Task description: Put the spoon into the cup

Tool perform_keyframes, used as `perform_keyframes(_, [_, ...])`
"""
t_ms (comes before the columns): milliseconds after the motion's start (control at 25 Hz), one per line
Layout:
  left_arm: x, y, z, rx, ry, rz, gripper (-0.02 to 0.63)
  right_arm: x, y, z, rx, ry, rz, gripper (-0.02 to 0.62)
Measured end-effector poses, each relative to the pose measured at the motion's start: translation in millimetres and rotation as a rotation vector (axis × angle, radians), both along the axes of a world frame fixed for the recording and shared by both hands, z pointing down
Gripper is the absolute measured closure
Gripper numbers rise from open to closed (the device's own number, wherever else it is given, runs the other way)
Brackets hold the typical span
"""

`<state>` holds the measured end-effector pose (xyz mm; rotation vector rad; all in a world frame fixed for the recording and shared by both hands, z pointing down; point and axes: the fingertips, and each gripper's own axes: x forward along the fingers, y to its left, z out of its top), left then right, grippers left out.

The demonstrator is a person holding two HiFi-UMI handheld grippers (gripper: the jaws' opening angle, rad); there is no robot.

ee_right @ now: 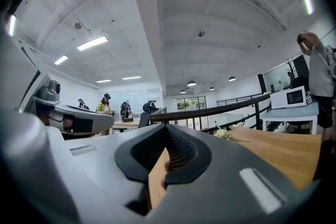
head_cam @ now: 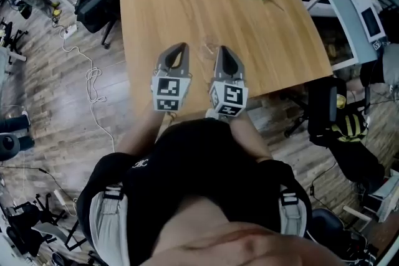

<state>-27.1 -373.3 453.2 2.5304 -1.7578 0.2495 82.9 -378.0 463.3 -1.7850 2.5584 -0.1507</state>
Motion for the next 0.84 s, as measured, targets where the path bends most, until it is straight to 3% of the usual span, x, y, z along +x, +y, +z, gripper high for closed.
perform_keyframes(840, [12.5, -2.9, 13.7, -0.031, -0.009, 0.003, 0.594, 0.0, 3.5, 5.7, -0.026, 0.011, -0.035, 0.597])
